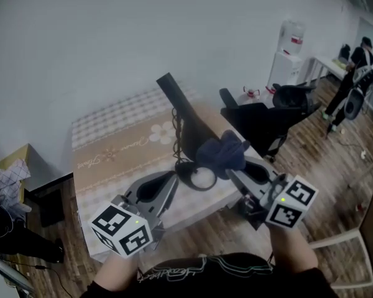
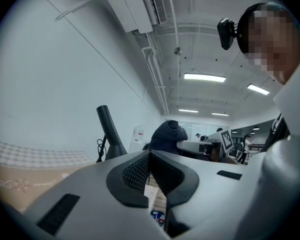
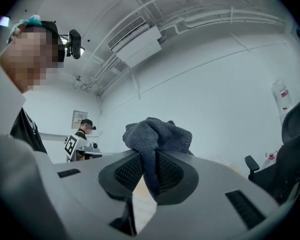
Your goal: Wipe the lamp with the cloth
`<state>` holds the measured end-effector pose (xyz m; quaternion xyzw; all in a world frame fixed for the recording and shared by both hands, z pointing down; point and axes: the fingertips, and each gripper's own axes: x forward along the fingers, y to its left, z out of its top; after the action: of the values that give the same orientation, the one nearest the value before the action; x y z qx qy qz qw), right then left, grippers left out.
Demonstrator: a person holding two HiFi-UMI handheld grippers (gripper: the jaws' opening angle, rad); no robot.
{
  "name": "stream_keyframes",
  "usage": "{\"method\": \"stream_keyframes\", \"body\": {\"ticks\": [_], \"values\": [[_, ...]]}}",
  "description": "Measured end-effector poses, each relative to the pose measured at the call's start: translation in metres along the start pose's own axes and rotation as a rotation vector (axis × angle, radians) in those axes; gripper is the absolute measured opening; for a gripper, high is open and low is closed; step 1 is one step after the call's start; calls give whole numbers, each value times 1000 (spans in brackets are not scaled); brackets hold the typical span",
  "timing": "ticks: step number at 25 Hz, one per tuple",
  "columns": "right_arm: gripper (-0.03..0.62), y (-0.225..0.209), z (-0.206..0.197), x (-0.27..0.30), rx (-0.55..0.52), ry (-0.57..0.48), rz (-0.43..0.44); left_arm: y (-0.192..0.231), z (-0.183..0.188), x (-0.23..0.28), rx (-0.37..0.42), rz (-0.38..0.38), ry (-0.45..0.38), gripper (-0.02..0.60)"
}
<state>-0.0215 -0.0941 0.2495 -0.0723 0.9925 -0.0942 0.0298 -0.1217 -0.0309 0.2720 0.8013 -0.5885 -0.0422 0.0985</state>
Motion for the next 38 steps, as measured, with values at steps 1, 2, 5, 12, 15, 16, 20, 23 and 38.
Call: {"method": "stream_keyframes", "body": {"ticks": [1,2,5,12,15,16,20,23,38], "values": [[57,-5,5,3,-10,-6,0,2,2,5,3,3,0,0],[57,-10,11,7,-26,-11,-1,4,4,9,7,4,-1,0],[57,-18,25,19,-79,-23,-7,10,11,18,17,-3,-5,0],[57,-19,51,54,-195,-42,-60,39,32,16,49,-23,-28,0],[57,-23,66,74,-254,-47,-102,56,46,18,55,-46,-32,0],[57,-23,70,82,-270,-47,-115,62,50,18,58,-56,-32,0],[57,-17,83,126,-344,-39,-171,96,66,7,85,-79,-36,0],[57,-17,90,146,-375,-41,-211,110,73,5,111,-91,-41,0],[57,-36,91,183,-627,17,-424,153,64,8,98,-153,-68,0]]}}
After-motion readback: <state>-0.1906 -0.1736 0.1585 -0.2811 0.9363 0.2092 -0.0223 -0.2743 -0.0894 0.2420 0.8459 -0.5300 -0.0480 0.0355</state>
